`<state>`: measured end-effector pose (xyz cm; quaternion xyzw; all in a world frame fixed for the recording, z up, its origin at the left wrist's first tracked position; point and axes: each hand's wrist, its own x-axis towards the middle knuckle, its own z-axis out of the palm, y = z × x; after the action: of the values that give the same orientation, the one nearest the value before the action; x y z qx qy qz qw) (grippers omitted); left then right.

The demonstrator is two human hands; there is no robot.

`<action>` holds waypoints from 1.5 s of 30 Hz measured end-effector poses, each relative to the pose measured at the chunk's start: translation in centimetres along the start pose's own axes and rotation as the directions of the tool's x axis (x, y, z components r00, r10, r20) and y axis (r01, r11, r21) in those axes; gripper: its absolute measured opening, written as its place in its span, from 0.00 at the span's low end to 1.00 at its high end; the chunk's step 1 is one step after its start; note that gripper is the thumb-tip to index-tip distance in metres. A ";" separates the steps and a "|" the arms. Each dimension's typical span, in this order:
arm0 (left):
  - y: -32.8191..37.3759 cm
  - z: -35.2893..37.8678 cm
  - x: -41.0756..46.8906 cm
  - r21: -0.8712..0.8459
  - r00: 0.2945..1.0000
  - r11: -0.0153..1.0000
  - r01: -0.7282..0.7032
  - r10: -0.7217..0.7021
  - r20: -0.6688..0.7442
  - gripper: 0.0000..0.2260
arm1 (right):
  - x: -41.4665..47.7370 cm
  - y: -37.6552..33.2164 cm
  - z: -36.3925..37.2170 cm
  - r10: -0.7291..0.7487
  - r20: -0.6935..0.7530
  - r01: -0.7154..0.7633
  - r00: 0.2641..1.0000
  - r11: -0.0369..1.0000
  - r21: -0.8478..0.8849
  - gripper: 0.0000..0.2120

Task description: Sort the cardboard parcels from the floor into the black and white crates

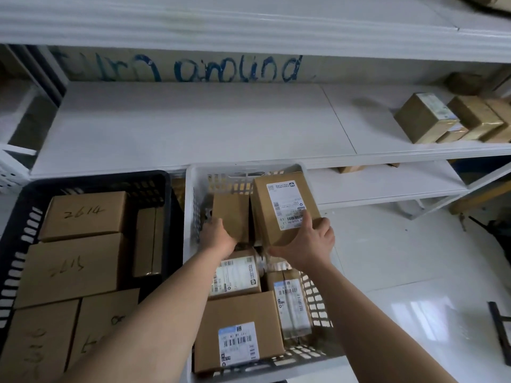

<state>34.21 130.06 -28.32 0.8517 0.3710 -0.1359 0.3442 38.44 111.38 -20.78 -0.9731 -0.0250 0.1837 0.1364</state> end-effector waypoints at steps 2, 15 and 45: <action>0.4 0.9 1.3 0.033 0.999 0.999 0.040 -0.040 -0.001 0.34 | 1.0 -0.2 0.4 -0.003 0.012 0.004 1.000 1.000 -0.009 0.57; 1.3 4.0 6.4 0.105 0.977 0.971 0.213 -0.214 -0.001 0.50 | 4.9 0.3 1.3 0.057 0.090 -0.059 0.994 0.998 0.017 0.59; 0.6 -0.3 4.1 -0.304 0.968 0.920 0.249 -0.228 0.104 0.27 | 5.5 0.8 0.5 0.025 0.152 -0.039 0.988 0.996 0.085 0.60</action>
<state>37.42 132.15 -29.83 0.7295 0.4772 -0.1443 0.4684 43.34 111.24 -23.37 -0.9498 -0.0114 0.2598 0.1739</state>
